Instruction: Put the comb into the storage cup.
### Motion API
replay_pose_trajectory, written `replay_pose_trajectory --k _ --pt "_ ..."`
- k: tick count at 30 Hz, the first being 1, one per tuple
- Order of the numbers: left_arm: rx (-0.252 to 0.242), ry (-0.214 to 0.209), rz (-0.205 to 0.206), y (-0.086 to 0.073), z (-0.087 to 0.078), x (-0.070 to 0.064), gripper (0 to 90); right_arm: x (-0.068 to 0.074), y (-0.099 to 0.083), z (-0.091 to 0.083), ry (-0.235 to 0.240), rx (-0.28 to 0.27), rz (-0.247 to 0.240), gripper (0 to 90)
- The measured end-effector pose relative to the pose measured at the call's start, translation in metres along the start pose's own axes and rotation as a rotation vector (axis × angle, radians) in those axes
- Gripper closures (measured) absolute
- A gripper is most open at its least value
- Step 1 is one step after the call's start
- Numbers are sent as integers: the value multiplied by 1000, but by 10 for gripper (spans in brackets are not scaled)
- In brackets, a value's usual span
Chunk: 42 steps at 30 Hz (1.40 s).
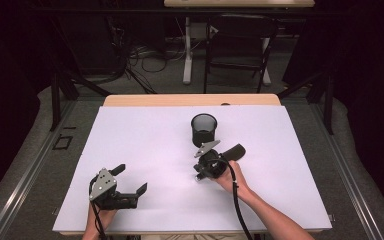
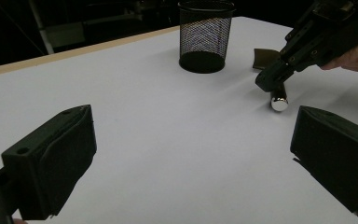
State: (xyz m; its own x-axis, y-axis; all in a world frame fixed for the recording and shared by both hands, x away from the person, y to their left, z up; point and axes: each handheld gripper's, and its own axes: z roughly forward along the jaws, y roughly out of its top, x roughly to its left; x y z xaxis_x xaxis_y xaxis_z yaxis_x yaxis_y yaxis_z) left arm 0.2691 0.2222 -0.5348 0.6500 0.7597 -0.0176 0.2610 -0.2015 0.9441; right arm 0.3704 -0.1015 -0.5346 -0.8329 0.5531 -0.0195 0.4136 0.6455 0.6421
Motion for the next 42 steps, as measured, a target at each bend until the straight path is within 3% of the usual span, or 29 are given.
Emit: replay_pose_trajectory --k 16,42 --pt "5 -4 1 0 0 0 3 0 -2 3 19 54 -20 900" --pt "7 -2 -6 -1 -1 1 2 1 -12 -7 26 103 2 900"
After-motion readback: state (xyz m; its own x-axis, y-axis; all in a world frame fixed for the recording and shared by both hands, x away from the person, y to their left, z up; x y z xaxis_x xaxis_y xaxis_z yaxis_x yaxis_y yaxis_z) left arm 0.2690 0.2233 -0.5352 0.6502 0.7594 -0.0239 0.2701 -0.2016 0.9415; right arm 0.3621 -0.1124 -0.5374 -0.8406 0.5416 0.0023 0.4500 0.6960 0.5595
